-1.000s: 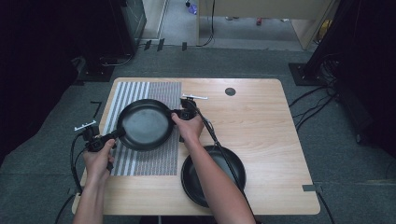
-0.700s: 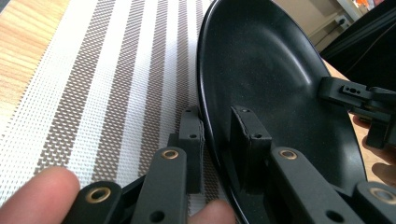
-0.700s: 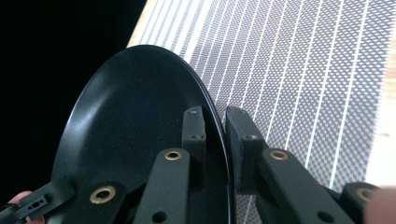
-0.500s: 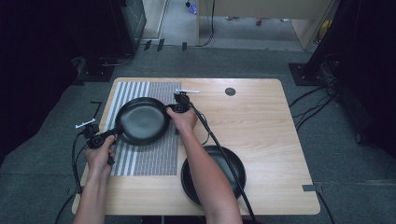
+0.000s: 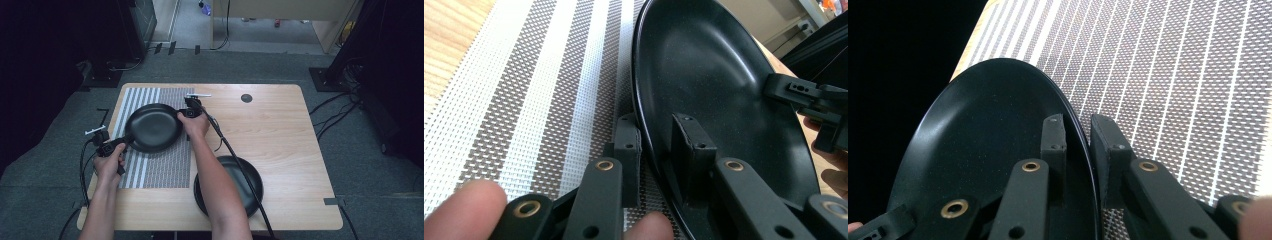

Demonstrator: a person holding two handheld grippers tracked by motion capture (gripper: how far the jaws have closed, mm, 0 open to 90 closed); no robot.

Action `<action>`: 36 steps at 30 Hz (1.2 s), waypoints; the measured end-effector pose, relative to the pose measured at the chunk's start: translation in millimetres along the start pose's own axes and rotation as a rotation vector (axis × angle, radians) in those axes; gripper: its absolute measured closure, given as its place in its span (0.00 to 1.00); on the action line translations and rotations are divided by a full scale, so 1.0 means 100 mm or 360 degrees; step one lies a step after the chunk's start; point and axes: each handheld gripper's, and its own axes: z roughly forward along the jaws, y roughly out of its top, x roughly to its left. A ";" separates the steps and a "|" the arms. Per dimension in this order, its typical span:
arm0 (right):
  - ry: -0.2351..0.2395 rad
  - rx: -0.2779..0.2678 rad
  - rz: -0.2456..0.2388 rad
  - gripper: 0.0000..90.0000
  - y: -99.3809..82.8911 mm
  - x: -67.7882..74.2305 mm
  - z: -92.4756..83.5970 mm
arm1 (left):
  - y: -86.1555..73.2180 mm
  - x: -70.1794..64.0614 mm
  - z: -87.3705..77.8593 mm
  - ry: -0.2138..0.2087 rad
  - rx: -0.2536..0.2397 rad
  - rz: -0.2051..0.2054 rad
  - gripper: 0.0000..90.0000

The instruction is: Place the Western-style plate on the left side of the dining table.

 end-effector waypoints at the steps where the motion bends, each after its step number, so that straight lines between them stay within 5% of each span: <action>1: -0.0005 -0.0010 -0.0004 0.87 0.00 0.00 0.01 | 0.00 0.01 0.01 -0.0002 0.0003 -0.0001 0.83; 9: -0.0071 -0.0056 -0.0086 0.85 -0.06 0.01 0.07 | -0.01 0.01 0.03 0.0018 0.0016 0.0024 0.79; 12: -0.0073 -0.0056 -0.0097 0.81 -0.07 0.03 0.07 | 0.00 0.01 0.02 -0.0024 0.0033 0.0100 0.70; 14: -0.0078 -0.0060 -0.0095 0.75 -0.06 0.05 0.06 | 0.00 -0.01 0.00 0.0020 0.0017 0.0198 0.60; 16: -0.0134 -0.0081 -0.0167 0.71 -0.06 0.08 0.03 | 0.01 -0.04 -0.01 0.0055 0.0020 0.0229 0.50; 21: -0.0159 -0.0181 -0.0237 0.49 -0.05 0.11 -0.16 | 0.03 -0.10 -0.08 0.0140 0.0045 0.0260 0.29; 24: -0.0188 -0.0150 -0.0297 0.46 -0.07 0.10 -0.23 | 0.03 -0.13 -0.11 0.0145 0.0040 0.0285 0.25; 36: -0.0087 -0.0248 -0.0288 0.33 -0.17 0.18 -0.76 | -0.04 -0.43 -0.37 0.0098 -0.0026 0.0373 0.15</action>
